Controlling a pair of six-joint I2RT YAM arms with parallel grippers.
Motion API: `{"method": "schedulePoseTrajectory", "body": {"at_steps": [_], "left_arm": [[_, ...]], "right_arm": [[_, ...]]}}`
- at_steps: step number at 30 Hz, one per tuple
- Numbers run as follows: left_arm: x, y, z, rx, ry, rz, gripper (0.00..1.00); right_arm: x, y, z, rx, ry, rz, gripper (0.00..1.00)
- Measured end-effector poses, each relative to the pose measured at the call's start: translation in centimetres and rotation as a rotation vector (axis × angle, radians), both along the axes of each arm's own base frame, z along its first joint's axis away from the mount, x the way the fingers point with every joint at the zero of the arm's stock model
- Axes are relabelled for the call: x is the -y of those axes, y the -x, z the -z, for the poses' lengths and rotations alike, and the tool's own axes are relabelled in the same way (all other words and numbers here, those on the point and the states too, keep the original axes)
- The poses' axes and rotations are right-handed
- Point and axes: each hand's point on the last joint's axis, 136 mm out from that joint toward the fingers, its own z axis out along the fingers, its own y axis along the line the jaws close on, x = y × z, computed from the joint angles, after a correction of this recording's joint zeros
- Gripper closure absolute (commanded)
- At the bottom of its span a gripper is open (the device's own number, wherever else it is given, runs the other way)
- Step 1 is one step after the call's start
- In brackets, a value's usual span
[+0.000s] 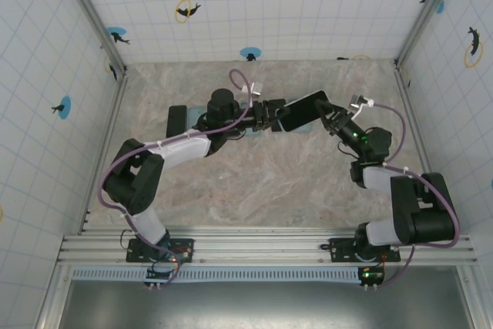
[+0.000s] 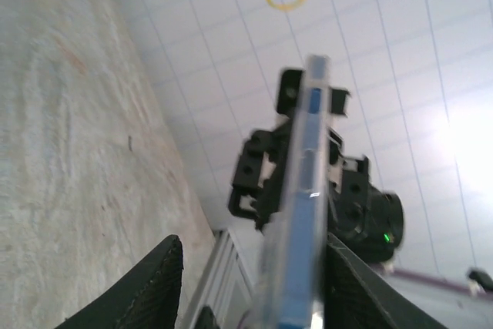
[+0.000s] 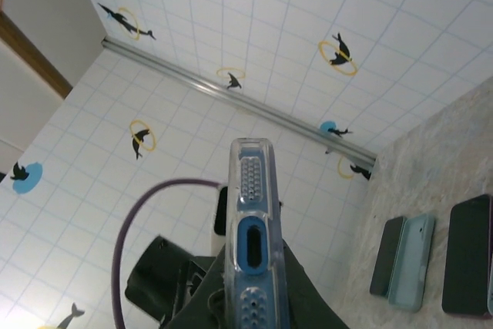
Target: Take the phone out of the phone case
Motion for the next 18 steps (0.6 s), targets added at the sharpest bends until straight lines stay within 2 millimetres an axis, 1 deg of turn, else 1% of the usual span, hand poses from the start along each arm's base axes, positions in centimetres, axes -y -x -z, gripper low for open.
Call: {"method": "schedulePoseTrajectory", "body": {"at_steps": [3,7,10,15,18], "left_arm": [[0.3,-0.3,0.0,-0.01,0.016,-0.106,0.47],[0.5,0.2,-0.5,-0.012,0.066,-0.241,0.47],[0.4,0.5,-0.8,-0.018,0.112,-0.341,0.46],[-0.4,0.8,-0.6,-0.057,0.2,-0.484,0.54],[-0.8,0.5,-0.8,-0.08,0.264,-0.547,0.58]], "right_arm": [[0.3,-0.2,0.4,-0.027,-0.028,0.085,1.0],[0.2,-0.4,1.4,-0.075,-0.066,0.201,1.0],[-0.1,-0.1,1.8,-0.104,-0.087,0.277,1.0],[-0.3,0.5,1.7,-0.109,-0.102,0.391,1.0],[-0.5,0.9,1.5,-0.105,-0.107,0.437,1.0]]}}
